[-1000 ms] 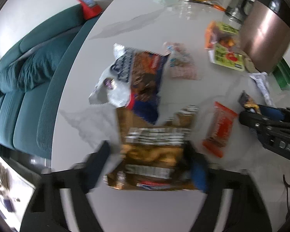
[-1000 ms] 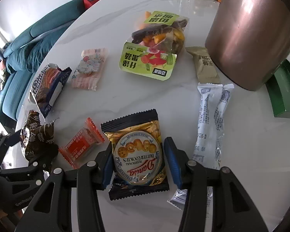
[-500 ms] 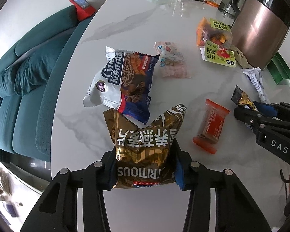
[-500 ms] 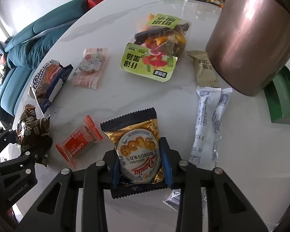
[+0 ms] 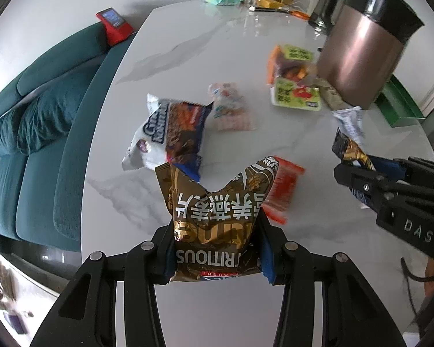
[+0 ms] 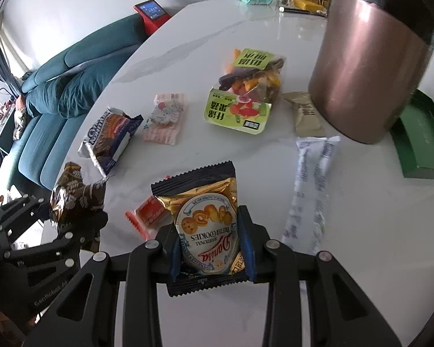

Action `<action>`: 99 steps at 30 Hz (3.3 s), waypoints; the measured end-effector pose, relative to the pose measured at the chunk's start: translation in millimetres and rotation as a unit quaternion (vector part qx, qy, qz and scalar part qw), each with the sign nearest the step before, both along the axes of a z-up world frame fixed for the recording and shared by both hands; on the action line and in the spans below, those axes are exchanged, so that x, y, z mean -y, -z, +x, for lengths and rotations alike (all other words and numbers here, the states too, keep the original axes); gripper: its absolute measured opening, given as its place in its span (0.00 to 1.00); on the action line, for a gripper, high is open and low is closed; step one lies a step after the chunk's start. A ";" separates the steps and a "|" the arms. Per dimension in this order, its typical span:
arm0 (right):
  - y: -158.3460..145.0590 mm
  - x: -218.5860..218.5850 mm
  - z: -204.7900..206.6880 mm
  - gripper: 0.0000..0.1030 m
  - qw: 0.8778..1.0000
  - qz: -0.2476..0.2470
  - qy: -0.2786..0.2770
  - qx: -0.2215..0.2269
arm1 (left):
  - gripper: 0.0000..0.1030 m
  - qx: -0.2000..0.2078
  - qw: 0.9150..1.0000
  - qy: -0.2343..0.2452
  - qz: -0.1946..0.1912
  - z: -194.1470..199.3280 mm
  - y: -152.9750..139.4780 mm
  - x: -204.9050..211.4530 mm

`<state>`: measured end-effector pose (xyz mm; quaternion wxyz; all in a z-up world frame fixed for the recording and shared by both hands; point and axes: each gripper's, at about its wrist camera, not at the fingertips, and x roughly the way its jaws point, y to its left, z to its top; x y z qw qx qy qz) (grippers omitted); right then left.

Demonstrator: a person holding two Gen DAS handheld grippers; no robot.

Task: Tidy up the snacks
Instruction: 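Carry the brown bag and Danisa packet with both grippers over the green tray, then open both grippers to drop the two packets into the green tray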

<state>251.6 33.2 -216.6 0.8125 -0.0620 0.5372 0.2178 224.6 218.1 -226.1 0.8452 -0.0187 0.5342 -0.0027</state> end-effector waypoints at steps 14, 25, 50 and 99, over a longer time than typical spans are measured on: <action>-27.4 164.8 -20.4 0.04 0.995 0.021 0.098 0.009 | 0.39 0.020 0.994 0.105 0.003 -5.7 -29.0 144.9; -30.3 345.6 35.5 0.04 0.994 0.040 0.102 0.017 | 0.39 0.049 0.993 0.108 0.014 46.7 -35.6 331.2; 14.1 382.3 295.1 0.04 0.998 -0.011 0.058 -0.021 | 0.39 -0.008 0.998 -0.057 0.004 277.7 22.5 413.0; -0.1 402.1 289.7 1.00 0.995 -0.039 0.097 0.010 | 0.99 -0.012 0.997 -0.068 0.037 270.6 29.6 422.8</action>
